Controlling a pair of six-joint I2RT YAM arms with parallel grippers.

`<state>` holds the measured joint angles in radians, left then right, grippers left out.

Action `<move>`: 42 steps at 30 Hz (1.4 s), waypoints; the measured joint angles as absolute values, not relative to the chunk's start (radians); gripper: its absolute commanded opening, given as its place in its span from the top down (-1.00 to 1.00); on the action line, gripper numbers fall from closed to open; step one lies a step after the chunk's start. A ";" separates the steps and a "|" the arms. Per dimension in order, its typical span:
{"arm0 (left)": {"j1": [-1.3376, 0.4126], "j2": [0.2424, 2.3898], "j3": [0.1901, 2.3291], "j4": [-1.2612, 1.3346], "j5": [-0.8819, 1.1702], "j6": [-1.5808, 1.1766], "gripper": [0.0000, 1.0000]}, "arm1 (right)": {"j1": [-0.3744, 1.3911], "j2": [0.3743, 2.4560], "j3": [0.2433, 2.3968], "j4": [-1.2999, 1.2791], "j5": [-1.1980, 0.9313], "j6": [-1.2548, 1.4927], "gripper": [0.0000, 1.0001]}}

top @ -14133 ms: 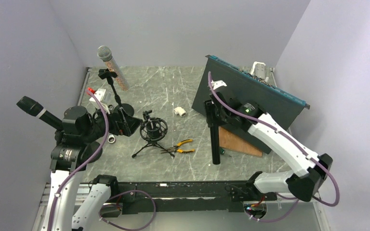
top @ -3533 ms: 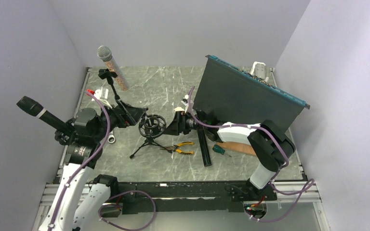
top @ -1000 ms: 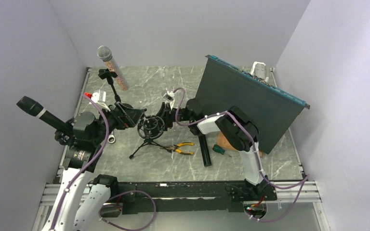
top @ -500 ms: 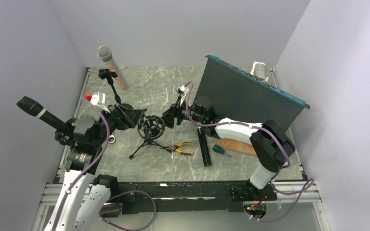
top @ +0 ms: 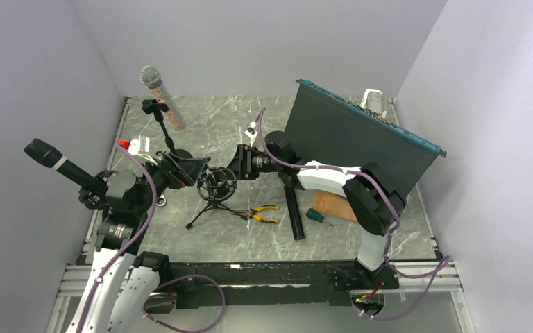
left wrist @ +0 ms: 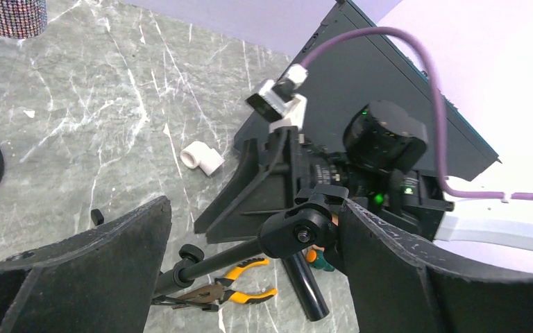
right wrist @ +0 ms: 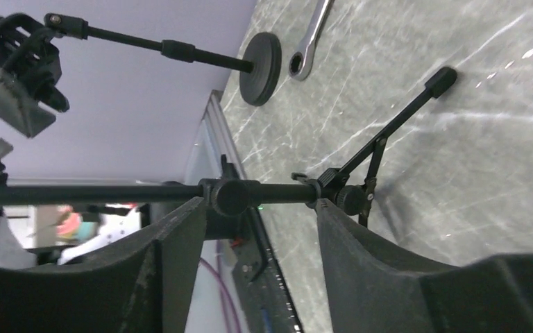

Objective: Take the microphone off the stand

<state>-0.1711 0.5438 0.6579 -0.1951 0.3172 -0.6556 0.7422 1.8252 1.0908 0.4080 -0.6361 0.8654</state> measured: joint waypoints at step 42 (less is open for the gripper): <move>-0.171 0.538 0.674 -0.236 0.325 -0.654 -0.84 | 0.778 2.024 1.093 0.823 -0.820 1.246 1.00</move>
